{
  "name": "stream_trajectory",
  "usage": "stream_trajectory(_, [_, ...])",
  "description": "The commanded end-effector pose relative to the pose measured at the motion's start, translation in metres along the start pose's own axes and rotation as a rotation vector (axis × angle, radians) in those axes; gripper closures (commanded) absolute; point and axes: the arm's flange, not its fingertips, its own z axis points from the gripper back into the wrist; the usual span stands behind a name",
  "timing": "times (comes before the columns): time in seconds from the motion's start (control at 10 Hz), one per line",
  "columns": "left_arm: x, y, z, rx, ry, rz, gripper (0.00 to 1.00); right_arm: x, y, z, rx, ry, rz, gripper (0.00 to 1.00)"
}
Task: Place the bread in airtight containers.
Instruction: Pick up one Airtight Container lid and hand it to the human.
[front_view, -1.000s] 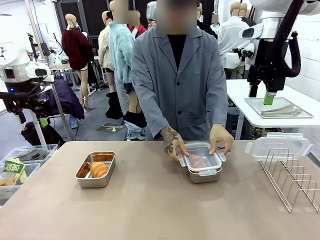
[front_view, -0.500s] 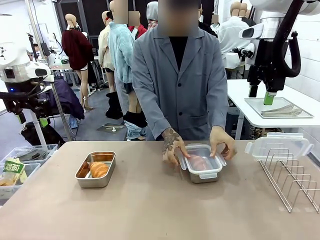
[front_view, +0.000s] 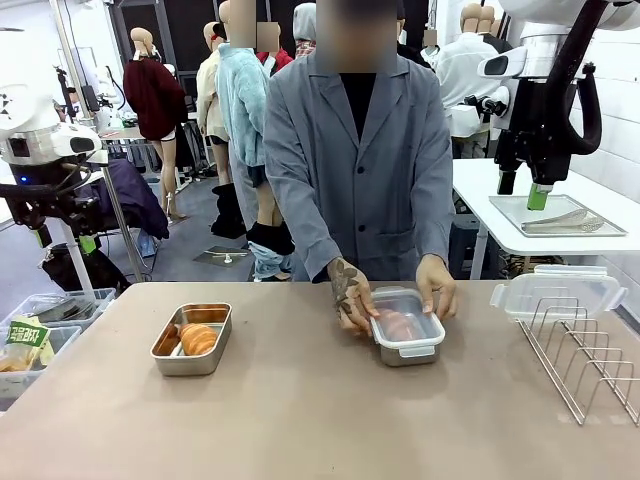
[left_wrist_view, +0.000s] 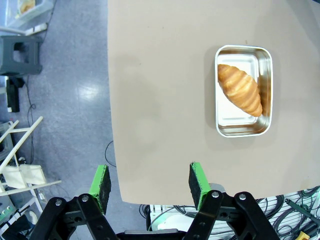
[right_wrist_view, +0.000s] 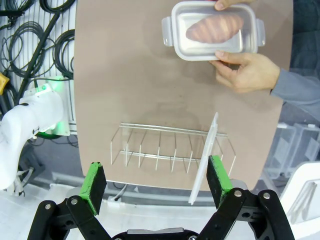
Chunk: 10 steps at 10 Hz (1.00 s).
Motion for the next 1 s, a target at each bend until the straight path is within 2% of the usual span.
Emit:
stream_trajectory(0.0, [-0.0005,-0.0003,-0.0003,0.012,-0.011,0.017,0.19,0.0018,0.0002,0.0002,0.002,-0.016,-0.008,0.0])
stream_trajectory(0.9, [-0.0005,-0.0003,-0.0003,0.012,-0.011,0.017,0.19,0.0,0.0,0.0,0.0,0.0,0.0,0.0])
